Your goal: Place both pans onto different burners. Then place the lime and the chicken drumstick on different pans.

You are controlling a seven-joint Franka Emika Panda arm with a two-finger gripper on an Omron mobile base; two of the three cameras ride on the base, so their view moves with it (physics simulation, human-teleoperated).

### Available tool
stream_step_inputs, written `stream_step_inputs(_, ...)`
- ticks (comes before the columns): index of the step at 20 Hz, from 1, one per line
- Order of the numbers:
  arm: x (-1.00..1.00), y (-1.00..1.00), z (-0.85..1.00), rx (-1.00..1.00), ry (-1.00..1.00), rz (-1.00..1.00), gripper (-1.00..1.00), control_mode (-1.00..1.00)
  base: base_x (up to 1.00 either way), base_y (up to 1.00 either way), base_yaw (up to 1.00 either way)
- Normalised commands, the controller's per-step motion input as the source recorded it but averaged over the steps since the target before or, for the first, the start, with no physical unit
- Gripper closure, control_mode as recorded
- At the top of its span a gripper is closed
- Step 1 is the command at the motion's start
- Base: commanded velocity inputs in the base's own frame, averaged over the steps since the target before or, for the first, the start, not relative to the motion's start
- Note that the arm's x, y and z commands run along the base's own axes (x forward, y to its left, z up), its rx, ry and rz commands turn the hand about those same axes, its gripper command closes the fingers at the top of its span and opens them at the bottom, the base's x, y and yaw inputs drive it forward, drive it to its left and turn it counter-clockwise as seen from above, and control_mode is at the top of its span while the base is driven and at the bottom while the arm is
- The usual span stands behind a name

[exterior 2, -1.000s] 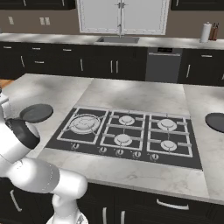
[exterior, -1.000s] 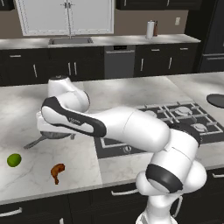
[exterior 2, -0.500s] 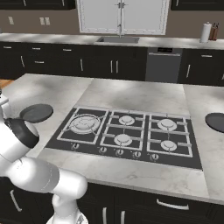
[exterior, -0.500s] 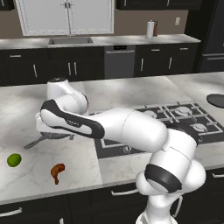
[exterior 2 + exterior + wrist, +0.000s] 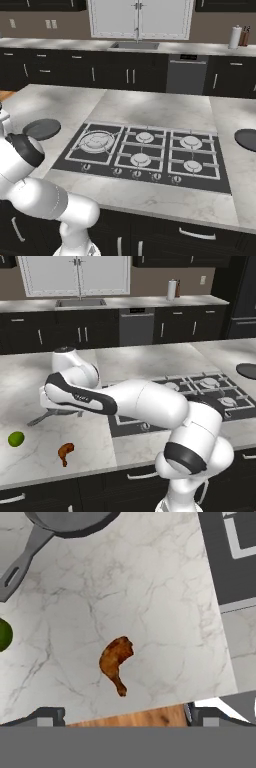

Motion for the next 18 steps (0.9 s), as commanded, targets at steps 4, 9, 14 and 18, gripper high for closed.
stream_step_inputs(4, 0.03, 0.08, -0.09, 0.00, 0.00, 0.00, -1.00, -1.00, 0.00, 0.00, 0.00)
stream_step_inputs(9, 0.11, 0.09, -0.10, 0.00, -0.02, 0.00, -1.00, -1.00, 0.00, 0.00, 0.00)
stream_step_inputs(14, 0.17, 0.05, -0.05, 0.00, -0.02, 0.00, -1.00, -1.00, 0.00, 0.00, 0.00)
stream_step_inputs(18, 0.21, 0.03, -0.03, 0.00, -0.02, 0.00, -1.00, -1.00, 0.00, 0.00, 0.00)
